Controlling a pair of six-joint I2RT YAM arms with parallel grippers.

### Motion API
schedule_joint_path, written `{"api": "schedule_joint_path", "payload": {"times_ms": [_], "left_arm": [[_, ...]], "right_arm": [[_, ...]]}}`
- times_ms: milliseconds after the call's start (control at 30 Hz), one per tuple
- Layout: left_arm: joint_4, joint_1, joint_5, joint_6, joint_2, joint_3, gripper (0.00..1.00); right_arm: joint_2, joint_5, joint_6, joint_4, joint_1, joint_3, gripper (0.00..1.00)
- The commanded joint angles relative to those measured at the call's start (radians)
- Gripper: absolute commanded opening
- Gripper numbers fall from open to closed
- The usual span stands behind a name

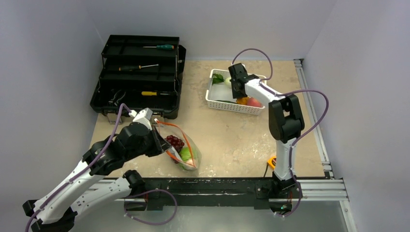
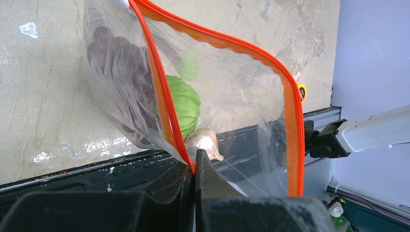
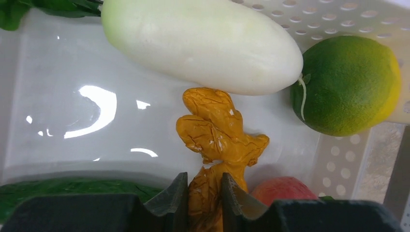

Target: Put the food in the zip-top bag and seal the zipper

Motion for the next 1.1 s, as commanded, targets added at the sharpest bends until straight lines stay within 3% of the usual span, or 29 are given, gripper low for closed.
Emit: {"api": "schedule_joint_path", "payload": {"times_ms": [0,133,433,733,867,1067], "left_arm": [[0.053,-0.004,0.010,-0.001,0.004,0.001,0.00],[0.053,-0.004,0.012,0.000,0.004,0.001,0.00],[0.063,-0.003,0.018,0.001,0.010,0.001,0.00],[0.074,-0.004,0.027,0.002,0.023,0.004,0.00],[0.078,-0.003,0.029,0.002,0.026,0.004,0.00],[0.090,-0.003,0.037,0.001,0.031,0.004,0.00]], "right_arm": [[-0.088,-0.080,0.014,0.031,0.000,-0.005,0.13],[-0.120,-0.080,0.016,0.020,0.001,0.000,0.00],[-0.192,-0.093,0.003,0.007,0.002,-0.023,0.00],[-0.316,-0.246,0.008,0.055,0.001,-0.042,0.00],[-0.399,-0.379,0.036,0.091,0.002,-0.074,0.00],[-0.527,-0.757,0.136,0.186,0.021,-0.169,0.00]]}}
